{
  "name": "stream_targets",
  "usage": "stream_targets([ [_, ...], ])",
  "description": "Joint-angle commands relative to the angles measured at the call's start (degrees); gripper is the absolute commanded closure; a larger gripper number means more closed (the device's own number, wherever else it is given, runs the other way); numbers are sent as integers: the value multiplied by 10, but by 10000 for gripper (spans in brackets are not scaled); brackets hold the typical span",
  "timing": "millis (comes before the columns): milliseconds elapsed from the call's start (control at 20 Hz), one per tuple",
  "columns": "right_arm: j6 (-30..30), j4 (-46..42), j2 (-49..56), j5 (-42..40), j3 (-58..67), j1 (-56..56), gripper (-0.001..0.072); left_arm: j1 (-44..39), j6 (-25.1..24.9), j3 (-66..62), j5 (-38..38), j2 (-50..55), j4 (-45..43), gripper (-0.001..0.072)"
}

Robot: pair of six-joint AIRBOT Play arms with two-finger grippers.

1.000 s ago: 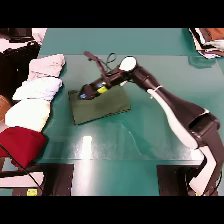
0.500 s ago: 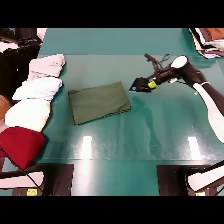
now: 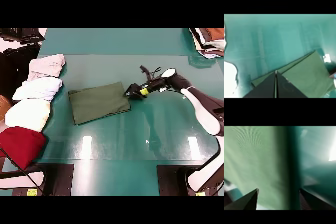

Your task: Fold the shirts.

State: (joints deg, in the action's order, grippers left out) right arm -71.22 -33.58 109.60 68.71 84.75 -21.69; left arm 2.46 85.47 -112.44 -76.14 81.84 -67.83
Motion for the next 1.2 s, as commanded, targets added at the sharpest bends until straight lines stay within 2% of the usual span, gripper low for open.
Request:
stream_targets([
  [0,6,24,50,-8,49,-37,141,0,0,0,2,0,8,686],
  [50,6,24,62,-9,71,-48,167,0,0,0,2,0,12,686],
  [200,6,-1,86,-12,132,-73,525,0,0,0,0,0,24,685],
  [250,6,-13,86,-12,143,-77,624,0,0,0,-1,0,28,686],
  [350,5,-23,79,10,161,-77,698,-4,0,0,-2,0,35,686],
  [500,-4,-26,24,5,138,-43,698,-47,0,0,5,0,33,687],
  [700,-4,-50,-110,-46,21,78,698,-124,-5,0,7,0,33,686],
  [900,-8,-117,-272,-84,-120,277,697,-172,-10,0,7,0,33,686],
  [1150,-10,-131,-410,-132,-251,574,698,-208,-8,0,28,0,34,686],
])
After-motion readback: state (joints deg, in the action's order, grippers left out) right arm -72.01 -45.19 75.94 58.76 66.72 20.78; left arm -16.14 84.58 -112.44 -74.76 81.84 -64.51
